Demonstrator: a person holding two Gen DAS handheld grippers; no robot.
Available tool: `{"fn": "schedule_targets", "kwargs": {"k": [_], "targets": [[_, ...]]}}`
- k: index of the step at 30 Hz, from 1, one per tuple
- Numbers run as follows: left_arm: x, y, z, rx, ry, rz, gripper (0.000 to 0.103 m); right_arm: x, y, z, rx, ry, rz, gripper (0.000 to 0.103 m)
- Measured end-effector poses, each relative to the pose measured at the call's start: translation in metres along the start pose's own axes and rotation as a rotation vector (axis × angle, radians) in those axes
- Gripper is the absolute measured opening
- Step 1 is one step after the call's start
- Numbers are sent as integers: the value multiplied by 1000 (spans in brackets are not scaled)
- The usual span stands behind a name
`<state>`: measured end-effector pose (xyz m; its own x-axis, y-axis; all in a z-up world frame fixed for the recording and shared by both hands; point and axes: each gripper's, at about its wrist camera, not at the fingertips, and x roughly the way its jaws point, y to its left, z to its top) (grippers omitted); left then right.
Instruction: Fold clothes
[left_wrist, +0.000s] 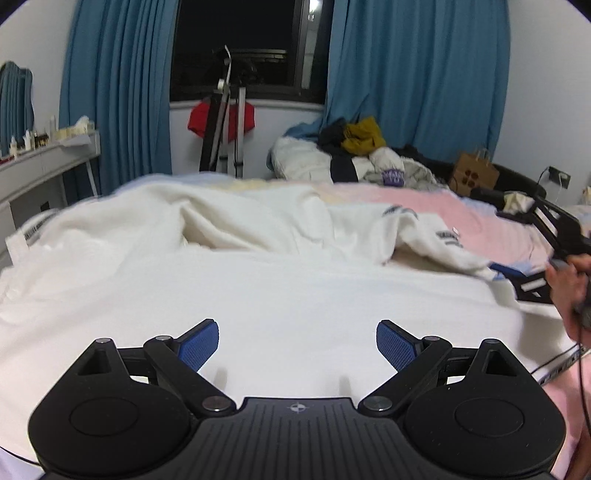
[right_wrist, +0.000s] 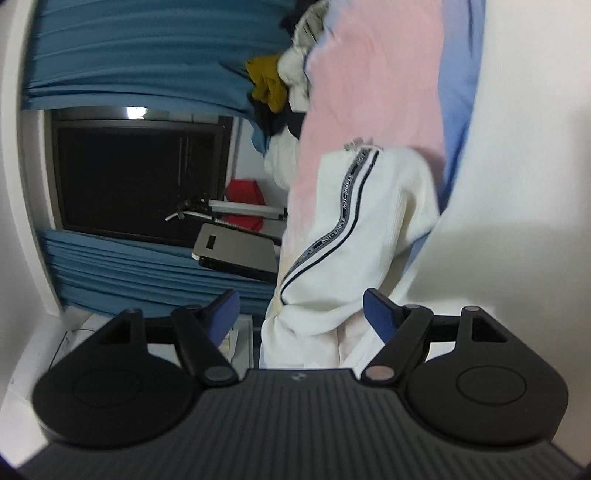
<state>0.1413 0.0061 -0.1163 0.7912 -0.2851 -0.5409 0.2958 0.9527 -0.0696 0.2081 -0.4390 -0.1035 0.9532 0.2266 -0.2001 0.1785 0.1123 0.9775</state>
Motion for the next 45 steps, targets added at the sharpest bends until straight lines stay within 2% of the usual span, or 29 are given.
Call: {"fn": "schedule_targets", "kwargs": {"k": [1, 4, 8, 12, 13, 15, 17, 21, 24, 27, 31, 32, 34, 35, 36, 37, 38, 40, 45], "targets": [[5, 3, -1, -11, 10, 4, 94, 8, -5, 5, 31, 1, 1, 77], [20, 12, -2, -42, 39, 17, 94, 34, -20, 13, 117, 7, -77, 77], [40, 22, -3, -67, 78, 43, 94, 66, -23, 16, 85, 27, -149, 75], [58, 22, -8, -20, 102, 83, 94, 79, -18, 25, 66, -31, -124, 71], [62, 23, -8, -14, 109, 87, 94, 81, -17, 27, 55, -45, -124, 67], [69, 24, -9, -14, 122, 83, 94, 80, -14, 32, -3, -83, -150, 41], [71, 27, -9, -17, 123, 78, 94, 80, -10, 39, -71, -128, -181, 25], [74, 31, -10, -17, 127, 83, 94, 74, -3, 54, -143, -216, -200, 10], [75, 35, -11, -24, 133, 88, 94, 63, 8, 67, -180, -269, -170, 8], [75, 37, -9, -20, 129, 94, 94, 52, 30, 71, -297, -317, -113, 8], [73, 41, -8, -18, 127, 95, 94, 29, 57, 74, -497, -440, 27, 7], [72, 42, -8, -20, 128, 91, 94, 24, 59, 76, -527, -466, 40, 7], [72, 44, -6, -26, 127, 84, 94, 20, 39, 90, -465, -487, -78, 8], [71, 45, -5, -30, 126, 80, 94, 21, 22, 98, -410, -464, -169, 8], [71, 46, -5, -32, 127, 76, 94, 23, 4, 106, -357, -433, -264, 8], [71, 46, -4, -33, 128, 70, 94, 26, -15, 113, -304, -375, -375, 8], [71, 46, -4, -30, 128, 67, 94, 29, -34, 117, -251, -310, -448, 6], [70, 46, -4, -21, 130, 65, 94, 25, -43, 121, -245, -285, -413, 6], [70, 41, -5, -15, 130, 64, 94, 23, -18, 121, -395, -257, -452, 9]]}}
